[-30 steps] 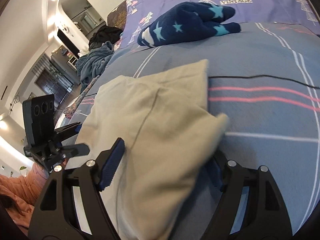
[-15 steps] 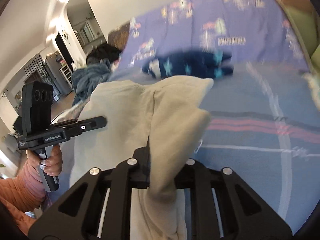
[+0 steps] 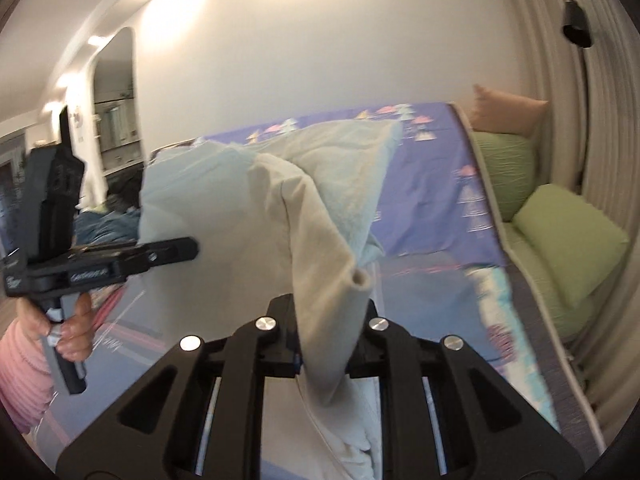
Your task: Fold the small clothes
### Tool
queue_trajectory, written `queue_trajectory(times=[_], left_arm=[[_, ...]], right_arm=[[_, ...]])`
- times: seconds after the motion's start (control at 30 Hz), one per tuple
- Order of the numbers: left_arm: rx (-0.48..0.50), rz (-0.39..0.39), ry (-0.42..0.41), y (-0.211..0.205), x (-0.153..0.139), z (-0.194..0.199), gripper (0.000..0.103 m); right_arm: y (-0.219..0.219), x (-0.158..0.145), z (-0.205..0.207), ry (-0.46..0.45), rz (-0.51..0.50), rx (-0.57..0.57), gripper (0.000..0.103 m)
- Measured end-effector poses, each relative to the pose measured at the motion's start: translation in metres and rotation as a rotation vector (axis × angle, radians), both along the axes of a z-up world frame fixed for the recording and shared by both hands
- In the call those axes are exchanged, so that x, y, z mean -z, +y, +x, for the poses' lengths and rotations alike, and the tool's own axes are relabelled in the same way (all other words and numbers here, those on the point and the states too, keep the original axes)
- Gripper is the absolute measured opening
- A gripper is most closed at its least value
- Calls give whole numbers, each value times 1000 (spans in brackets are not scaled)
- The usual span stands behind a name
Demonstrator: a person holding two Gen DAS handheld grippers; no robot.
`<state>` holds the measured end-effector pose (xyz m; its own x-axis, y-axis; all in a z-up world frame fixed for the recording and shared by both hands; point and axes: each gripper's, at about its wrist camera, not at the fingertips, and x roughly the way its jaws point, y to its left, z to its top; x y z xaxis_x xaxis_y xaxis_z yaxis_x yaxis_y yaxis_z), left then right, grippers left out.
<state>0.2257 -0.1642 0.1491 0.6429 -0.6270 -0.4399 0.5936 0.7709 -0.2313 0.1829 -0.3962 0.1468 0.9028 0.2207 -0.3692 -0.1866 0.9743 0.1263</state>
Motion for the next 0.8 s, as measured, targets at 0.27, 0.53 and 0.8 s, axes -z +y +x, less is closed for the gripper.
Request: queue_trajectory(times=[0.27,0.53,0.8], left_arm=[[-6,111,9,-88,8,72,14],[-158,243,76,-119,81,191,26],[-308,330,164,-90,179,236,62]], right_arm=[[-60,31,104,83,86,104,13],[-84,133,247,292,176,326,63],[-65,210,228,309,119,390,69]])
